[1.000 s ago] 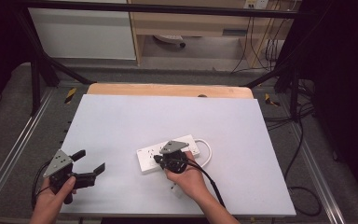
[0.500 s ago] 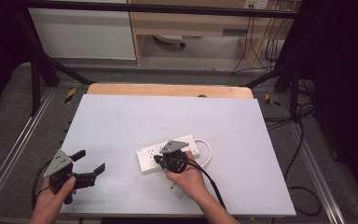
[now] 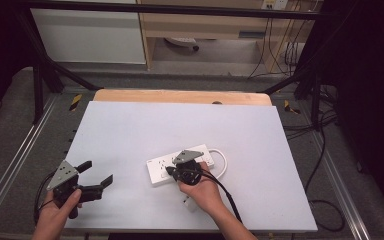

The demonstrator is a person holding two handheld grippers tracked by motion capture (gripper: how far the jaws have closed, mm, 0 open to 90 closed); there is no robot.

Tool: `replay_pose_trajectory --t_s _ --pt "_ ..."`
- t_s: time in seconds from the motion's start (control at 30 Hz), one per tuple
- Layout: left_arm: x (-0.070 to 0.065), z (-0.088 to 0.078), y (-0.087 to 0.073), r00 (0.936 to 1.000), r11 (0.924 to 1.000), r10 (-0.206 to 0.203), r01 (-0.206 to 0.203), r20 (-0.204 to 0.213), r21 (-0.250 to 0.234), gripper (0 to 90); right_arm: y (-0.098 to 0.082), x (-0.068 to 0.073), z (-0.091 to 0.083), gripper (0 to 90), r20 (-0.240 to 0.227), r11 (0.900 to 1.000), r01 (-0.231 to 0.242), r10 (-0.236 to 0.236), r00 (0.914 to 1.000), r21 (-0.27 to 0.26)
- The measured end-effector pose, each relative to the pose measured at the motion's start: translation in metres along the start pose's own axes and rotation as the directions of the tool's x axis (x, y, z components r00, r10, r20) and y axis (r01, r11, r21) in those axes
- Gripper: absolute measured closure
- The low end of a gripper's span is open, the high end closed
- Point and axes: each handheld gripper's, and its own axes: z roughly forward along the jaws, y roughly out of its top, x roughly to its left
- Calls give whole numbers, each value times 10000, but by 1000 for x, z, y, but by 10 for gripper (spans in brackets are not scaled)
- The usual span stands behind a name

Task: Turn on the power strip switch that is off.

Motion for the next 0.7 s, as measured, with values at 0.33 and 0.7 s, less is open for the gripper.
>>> replay_pose_trajectory --t_s 0.33,0.7 --pt "0 0 0 10000 10000 -6 6 -1 -1 62 1 1 -1 900 -22 9999 -16 16 10000 -102" --pt "0 0 0 10000 10000 -19 19 8 2 62 3 1 -6 886 -56 9992 -162 160 9999 -373"
